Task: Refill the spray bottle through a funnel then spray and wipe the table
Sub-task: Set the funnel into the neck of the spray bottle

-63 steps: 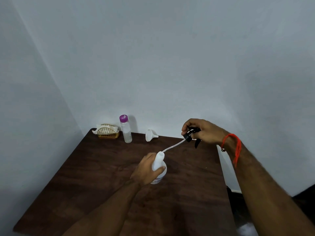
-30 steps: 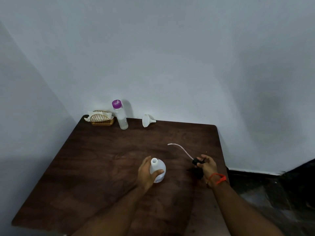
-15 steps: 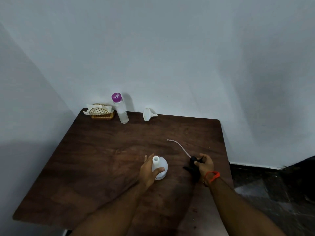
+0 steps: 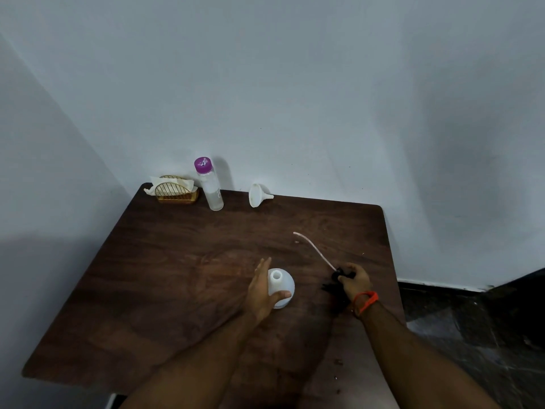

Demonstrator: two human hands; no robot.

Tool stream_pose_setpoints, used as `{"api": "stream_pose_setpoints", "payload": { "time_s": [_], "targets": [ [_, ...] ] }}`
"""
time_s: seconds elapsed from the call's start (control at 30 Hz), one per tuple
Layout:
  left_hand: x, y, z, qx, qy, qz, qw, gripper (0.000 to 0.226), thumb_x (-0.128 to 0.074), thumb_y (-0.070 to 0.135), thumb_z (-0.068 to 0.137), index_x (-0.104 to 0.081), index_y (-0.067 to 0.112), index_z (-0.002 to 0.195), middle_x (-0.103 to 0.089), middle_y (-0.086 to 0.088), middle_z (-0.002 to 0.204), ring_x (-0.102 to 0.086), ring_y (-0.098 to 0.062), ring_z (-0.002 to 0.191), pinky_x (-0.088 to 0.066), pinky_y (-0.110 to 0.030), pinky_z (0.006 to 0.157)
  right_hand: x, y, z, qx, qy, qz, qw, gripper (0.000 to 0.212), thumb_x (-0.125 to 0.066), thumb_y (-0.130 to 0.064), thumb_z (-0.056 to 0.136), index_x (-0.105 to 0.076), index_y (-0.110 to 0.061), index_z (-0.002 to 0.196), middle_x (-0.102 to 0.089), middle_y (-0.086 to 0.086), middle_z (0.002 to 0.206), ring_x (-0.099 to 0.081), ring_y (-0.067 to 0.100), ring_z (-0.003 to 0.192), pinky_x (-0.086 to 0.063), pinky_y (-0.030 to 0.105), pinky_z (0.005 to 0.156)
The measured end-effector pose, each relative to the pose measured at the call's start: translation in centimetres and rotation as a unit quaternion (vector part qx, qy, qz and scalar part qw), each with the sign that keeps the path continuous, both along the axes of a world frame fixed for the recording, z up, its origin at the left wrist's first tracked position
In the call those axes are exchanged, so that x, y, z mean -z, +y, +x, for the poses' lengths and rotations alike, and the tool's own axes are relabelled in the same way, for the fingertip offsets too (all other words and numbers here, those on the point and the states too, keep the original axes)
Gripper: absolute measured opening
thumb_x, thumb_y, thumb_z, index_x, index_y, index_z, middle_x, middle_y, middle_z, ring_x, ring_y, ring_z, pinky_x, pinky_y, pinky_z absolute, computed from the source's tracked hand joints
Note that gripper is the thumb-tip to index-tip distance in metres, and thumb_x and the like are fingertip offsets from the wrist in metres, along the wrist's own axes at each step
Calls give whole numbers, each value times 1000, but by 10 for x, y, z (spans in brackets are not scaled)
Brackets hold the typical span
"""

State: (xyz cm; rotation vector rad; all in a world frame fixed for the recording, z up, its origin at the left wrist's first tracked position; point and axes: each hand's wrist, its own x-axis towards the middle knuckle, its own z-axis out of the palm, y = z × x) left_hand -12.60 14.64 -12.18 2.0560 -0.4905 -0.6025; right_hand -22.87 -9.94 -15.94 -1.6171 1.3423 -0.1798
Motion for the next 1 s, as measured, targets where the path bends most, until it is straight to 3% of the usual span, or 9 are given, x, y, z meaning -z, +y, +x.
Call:
{"api": "stream_pose_setpoints", "payload": {
  "time_s": [0.13,0.33,0.43,0.7,0.87,1.0],
  "targets": [
    [-8,3,4,18,-11,26,999,117,-87,45,65,-16,20,154,-19,0,162,-19,-22,148,-25,-39,119,-13,0,-1,1,17,-30,999,45,-72,-11,76,-64,-24,118,-61,14,125,-54,38,118,-46,44,105],
    [-16,21,3,39,-14,61,997,139,-78,73,49,0,28,155,0,4,164,1,-21,151,-16,-49,122,-49,12,1,-20,33,-103,994,40,-66,-14,83,-62,-23,122,-49,17,138,-44,44,124,-41,52,104],
    [-24,34,2,28,-16,59,998,142,-76,76,45,1,29,155,3,5,164,4,-19,151,-15,-48,122,-66,22,8,-40,23,-146,988,41,-64,-8,83,-62,-22,121,-46,15,141,-40,42,128,-36,53,107],
    [-43,63,8,-26,-68,67,995,115,-80,59,67,-14,26,155,-8,1,164,-7,-21,150,-19,-41,119,-92,43,52,-139,-31,-200,969,44,-61,-4,81,-62,-26,119,-50,9,137,-43,38,127,-36,53,105],
    [-45,72,14,-15,-85,97,992,106,-61,78,61,-31,29,150,-22,1,160,-18,-22,147,-22,-38,117,-109,55,88,-190,-80,-208,956,44,-60,-1,81,-63,-24,117,-55,7,131,-46,35,124,-36,46,105],
    [-39,66,11,8,-82,94,992,90,-71,64,72,-34,33,148,-24,5,159,-21,-20,145,-27,-37,113,-117,53,120,-254,-89,-212,939,42,-62,-4,80,-63,-26,116,-61,5,122,-52,29,119,-40,44,104]
  ]
}}
